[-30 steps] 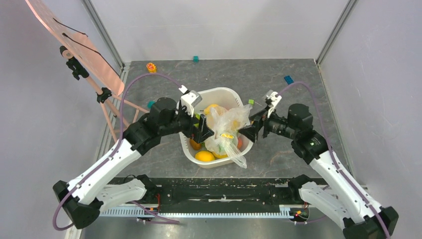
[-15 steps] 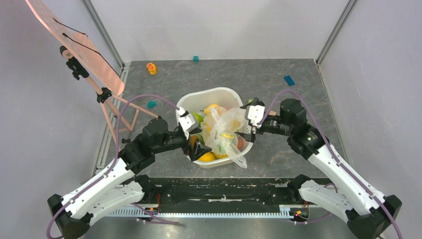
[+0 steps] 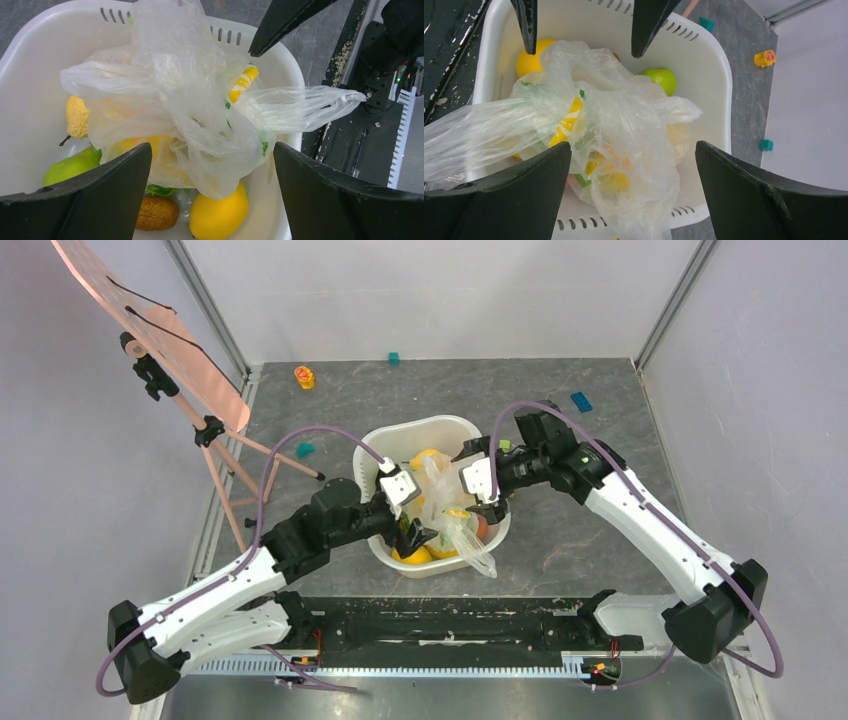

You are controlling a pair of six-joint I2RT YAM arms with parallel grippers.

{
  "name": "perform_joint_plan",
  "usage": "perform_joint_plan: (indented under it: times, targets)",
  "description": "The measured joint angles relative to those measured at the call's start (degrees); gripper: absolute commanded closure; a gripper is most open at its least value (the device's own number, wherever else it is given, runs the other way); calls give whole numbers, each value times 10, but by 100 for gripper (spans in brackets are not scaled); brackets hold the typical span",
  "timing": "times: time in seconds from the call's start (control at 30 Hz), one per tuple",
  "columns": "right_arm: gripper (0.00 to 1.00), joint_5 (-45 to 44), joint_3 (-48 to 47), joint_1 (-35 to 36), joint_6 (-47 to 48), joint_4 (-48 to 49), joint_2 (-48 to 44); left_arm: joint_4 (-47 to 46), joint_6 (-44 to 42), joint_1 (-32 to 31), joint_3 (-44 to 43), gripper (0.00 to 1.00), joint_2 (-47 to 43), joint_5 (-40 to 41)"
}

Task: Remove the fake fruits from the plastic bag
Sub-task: Untie the plastic bag from the bin.

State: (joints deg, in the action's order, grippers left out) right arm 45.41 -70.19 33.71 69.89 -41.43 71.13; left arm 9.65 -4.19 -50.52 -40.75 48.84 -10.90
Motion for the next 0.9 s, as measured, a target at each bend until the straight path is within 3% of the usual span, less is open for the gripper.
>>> perform_joint_plan:
  times: [0.33,0.5,0.73,0.83,0.9]
  targets:
    - [8,-3,-17,47,43,-47,58,-21,0,-19,22,4,29,40]
    - [19,-21,-18,57,41,-46,75,-38,0,-20,26,15,49,51]
    - [51,-63,-17,66,7,-6,84,-44,0,-22,27,38,66,58]
    - [71,-78,-14,66,-10,22,84,-46,0,-23,29,50,66,63]
    - [91,-83,-8,66,-20,37,83,-46,0,-23,31,60,66,64]
